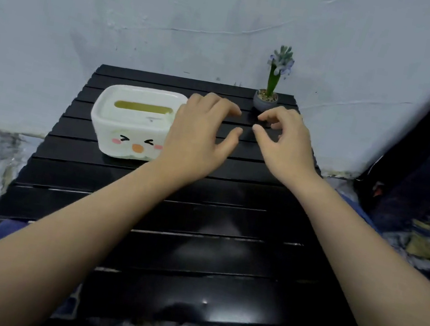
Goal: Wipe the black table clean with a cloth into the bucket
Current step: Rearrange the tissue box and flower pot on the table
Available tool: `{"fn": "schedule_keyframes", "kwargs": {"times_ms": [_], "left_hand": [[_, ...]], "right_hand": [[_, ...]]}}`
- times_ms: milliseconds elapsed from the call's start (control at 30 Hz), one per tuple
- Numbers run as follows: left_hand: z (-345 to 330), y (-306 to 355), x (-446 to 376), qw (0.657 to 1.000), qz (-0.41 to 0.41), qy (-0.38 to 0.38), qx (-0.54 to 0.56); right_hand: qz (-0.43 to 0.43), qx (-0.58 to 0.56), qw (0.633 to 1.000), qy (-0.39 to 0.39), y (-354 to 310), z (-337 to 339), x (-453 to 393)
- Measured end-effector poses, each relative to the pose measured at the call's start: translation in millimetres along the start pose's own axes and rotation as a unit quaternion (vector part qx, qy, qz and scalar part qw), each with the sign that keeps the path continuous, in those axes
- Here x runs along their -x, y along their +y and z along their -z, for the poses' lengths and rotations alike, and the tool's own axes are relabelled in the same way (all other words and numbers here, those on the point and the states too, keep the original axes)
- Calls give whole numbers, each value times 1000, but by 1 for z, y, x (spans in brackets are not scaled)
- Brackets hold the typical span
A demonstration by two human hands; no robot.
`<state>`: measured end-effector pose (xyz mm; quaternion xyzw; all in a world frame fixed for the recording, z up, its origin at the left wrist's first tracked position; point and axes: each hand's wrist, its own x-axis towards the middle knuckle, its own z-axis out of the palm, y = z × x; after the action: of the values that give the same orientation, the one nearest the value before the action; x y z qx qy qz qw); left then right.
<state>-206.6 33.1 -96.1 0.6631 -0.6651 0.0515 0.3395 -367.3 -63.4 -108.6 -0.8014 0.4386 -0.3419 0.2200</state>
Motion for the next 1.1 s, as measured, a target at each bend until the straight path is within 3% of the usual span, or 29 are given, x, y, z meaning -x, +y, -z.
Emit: {"fn": "schedule_keyframes", "kwargs": {"times_ms": [200, 333, 533, 700, 967, 1100], "left_hand": [[-68, -13, -14, 985, 35, -157, -65], [-97, -32, -17, 970, 47, -218, -99], [-108, -39, -9, 962, 61, -241, -117], [-108, -37, -10, 961, 67, -243, -111], [-71, -18, 23, 966, 37, -234, -107], [-39, -11, 60, 963, 47, -240, -112]], "right_hand": [[-36, 120, 990, -67, 34, -18, -57], [-80, 187, 971, -123, 57, -45, -99], [-138, 84, 981, -111, 87, -71, -145], [-132, 56, 986, -89, 92, -77, -154], [-8, 12, 989, -144, 35, -58, -90], [12, -15, 984, -175, 9, -59, -37]]}}
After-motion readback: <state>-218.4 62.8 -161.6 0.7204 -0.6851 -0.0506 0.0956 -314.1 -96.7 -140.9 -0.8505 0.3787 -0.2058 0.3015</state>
